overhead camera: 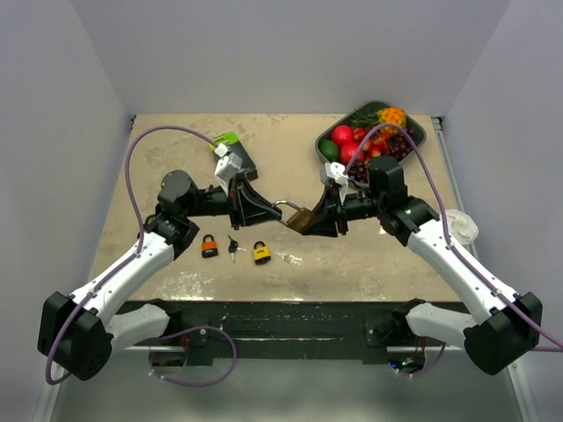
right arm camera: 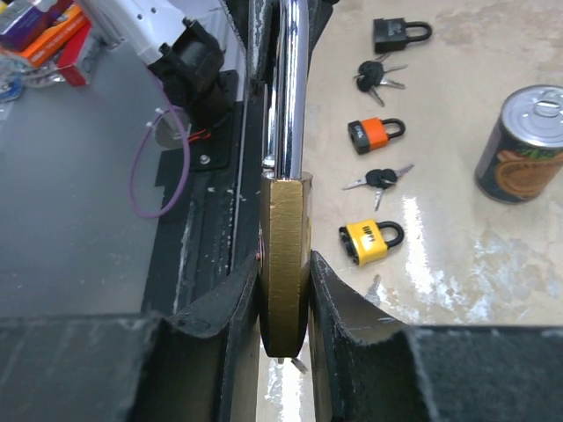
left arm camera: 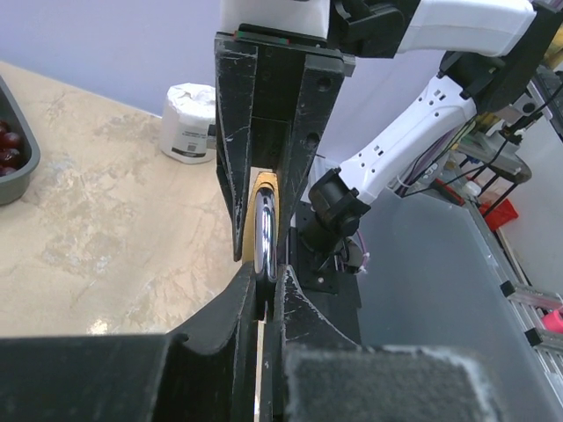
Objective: Lock with the key
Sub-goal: Lock the lock.
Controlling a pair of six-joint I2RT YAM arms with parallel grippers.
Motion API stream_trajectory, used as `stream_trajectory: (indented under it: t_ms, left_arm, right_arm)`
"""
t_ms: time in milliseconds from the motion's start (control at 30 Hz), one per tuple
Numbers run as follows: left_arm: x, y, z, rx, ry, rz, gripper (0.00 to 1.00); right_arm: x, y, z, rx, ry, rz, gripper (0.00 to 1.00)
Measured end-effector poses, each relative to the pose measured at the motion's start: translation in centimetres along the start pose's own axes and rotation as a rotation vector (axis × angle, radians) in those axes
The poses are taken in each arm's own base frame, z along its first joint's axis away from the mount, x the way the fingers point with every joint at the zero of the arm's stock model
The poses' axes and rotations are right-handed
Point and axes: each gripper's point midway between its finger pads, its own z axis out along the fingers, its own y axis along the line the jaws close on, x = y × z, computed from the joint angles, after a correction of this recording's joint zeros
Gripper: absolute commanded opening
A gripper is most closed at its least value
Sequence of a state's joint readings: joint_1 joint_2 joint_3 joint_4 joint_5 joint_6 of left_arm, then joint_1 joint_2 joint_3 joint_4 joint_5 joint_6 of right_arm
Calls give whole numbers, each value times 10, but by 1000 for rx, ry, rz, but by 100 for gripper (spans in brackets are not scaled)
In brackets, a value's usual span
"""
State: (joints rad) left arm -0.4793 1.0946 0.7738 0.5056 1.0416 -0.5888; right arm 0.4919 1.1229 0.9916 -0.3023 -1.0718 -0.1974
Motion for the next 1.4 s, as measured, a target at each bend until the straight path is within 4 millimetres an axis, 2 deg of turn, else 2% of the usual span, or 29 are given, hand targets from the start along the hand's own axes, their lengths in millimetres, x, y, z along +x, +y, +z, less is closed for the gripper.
stream_trajectory:
  t_ms: [200, 533, 933, 1400]
  left_arm:
    - [6, 1, -1, -3, 21, 36, 0]
    - [8, -1, 2, 0, 27, 81, 0]
    - [7, -5, 8, -21, -50, 47, 0]
    - [15, -4, 13, -30, -112, 51, 0]
  right_arm:
    - [6, 4, 4, -59, 17, 65, 0]
    - [4, 8, 4, -76, 11, 127, 0]
    - [-8, 6, 4, -58, -26, 166, 0]
    - [-7, 4, 6, -70, -28, 178, 0]
